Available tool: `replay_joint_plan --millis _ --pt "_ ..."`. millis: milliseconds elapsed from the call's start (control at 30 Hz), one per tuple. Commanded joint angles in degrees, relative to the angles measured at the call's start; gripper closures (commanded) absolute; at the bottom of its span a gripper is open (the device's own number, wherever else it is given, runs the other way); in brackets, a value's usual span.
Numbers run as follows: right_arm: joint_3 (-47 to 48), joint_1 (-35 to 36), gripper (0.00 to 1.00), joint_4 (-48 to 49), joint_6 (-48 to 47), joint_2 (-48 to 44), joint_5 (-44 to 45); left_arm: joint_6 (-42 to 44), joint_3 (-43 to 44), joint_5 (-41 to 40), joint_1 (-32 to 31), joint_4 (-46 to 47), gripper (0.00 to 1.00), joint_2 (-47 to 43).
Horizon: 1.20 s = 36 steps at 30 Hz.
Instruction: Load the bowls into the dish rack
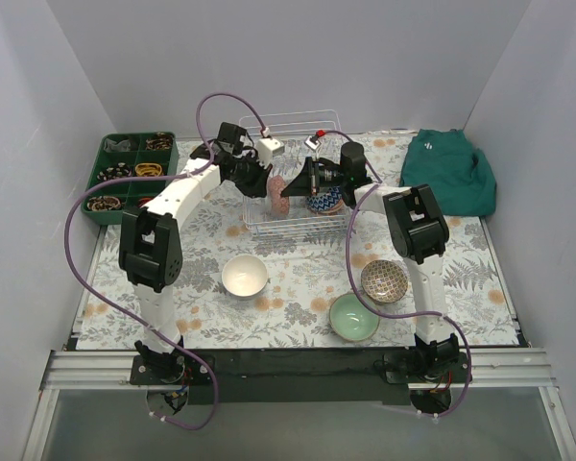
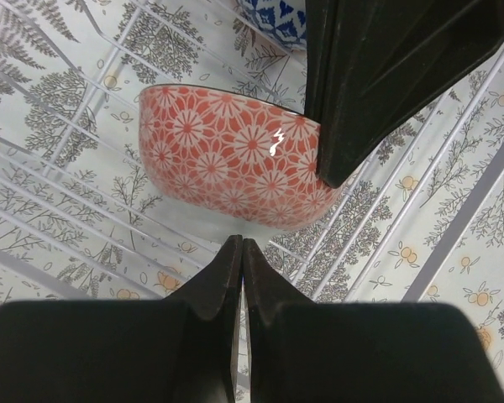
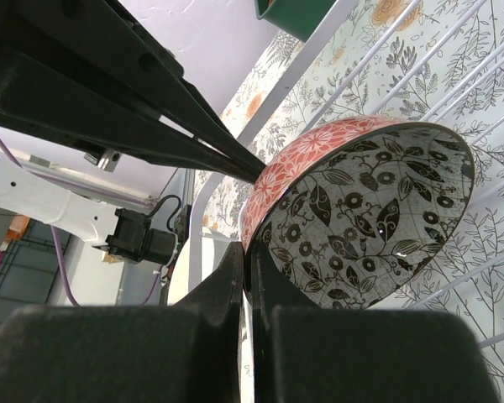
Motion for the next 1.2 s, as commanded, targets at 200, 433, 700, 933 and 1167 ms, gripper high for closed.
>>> replay_joint_plan --millis 200,433,700,933,1167 --pt "1.88 0.02 0.99 2.25 -0.30 1.81 0.10 0.77 1.87 -2.07 -0.14 -1.21 1.00 1.09" --pt "1.71 -0.24 0.99 1.81 -0.65 2.25 0.02 -0.01 0.54 -2.16 -0.22 0.19 1.00 1.35" --pt "2.06 -0.68 0.99 -1.17 -2.41 2.34 0.63 -2.83 2.83 -0.75 -1.02 2.91 1.00 5.30" --pt "2.06 -1.65 0.82 -5.82 -5.31 0.50 1.25 -3.80 4.33 -0.23 -1.81 4.58 1.00 7.06" --pt "1.36 -4.02 0.67 -11.62 -8.83 -2.31 1.69 -4.24 5.20 -0.58 -2.25 6.25 1.00 7.59"
